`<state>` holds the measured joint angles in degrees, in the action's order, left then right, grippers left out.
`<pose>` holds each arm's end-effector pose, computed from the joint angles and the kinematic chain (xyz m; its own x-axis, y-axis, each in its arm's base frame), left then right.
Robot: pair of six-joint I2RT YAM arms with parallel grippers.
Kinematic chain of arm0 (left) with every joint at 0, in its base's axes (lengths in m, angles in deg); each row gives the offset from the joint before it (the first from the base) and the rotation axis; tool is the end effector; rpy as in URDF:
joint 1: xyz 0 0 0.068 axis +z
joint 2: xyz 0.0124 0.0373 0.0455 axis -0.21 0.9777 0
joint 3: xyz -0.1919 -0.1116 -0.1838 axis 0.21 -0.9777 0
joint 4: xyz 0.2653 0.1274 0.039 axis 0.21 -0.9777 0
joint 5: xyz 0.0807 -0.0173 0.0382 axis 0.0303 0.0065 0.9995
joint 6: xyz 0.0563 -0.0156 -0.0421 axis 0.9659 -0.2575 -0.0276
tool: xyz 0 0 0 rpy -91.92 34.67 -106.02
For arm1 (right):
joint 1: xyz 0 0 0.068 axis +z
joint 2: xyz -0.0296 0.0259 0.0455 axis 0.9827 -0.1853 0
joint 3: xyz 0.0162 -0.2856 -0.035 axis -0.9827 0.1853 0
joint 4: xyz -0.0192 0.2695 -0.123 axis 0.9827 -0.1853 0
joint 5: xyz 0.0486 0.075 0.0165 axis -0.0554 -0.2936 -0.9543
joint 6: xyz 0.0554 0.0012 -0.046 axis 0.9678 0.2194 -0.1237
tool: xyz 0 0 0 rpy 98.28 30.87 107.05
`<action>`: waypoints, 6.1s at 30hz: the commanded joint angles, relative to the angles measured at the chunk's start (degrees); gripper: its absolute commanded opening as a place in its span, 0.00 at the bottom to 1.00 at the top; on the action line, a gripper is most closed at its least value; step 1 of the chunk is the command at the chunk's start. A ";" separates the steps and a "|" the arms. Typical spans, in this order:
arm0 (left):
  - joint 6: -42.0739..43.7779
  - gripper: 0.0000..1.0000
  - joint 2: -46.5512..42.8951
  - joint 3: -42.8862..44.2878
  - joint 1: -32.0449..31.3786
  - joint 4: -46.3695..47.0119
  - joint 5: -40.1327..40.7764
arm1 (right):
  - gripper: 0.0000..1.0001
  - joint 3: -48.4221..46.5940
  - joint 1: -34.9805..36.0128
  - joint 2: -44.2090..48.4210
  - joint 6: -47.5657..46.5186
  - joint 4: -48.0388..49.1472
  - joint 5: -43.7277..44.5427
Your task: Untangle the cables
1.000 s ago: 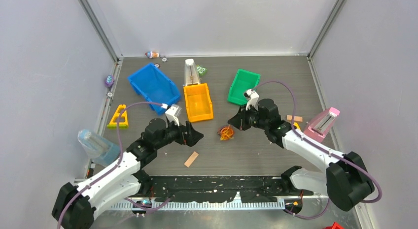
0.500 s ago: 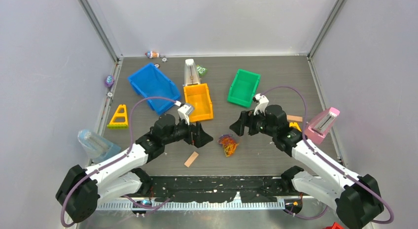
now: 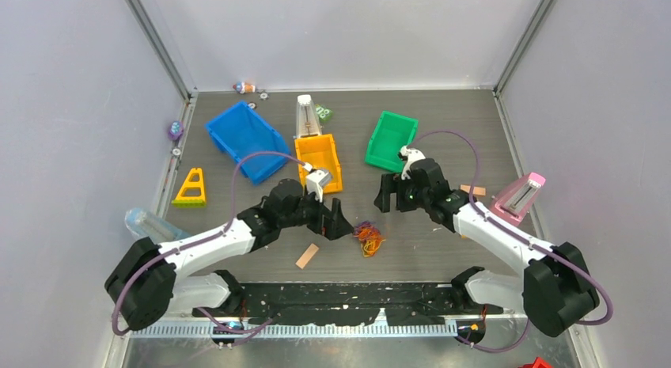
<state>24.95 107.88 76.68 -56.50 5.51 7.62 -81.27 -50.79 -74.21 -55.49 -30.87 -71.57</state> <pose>0.1937 -0.2172 0.1959 -0.7161 0.0498 -0.6962 0.5946 0.5660 -0.5711 0.2477 0.1418 0.1934 -0.7260 -0.0209 -0.6874 -0.3227 0.8930 0.3137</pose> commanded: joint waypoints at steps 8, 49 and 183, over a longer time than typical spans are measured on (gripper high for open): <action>-8.92 0.93 11.84 4.89 -7.76 2.66 7.50 | 0.86 5.42 -0.14 17.12 3.42 -4.43 16.80; -0.84 0.00 6.65 1.57 -10.29 10.39 3.09 | 0.86 14.75 -0.05 23.75 -0.29 15.98 -26.13; -2.74 0.95 -16.94 -8.70 1.23 12.90 0.63 | 0.05 10.13 11.19 27.42 3.87 15.87 1.72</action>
<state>22.17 93.24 70.70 -55.17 15.91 1.39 -69.23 -39.60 -49.73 -58.13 -15.40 -80.49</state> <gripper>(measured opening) 0.939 0.100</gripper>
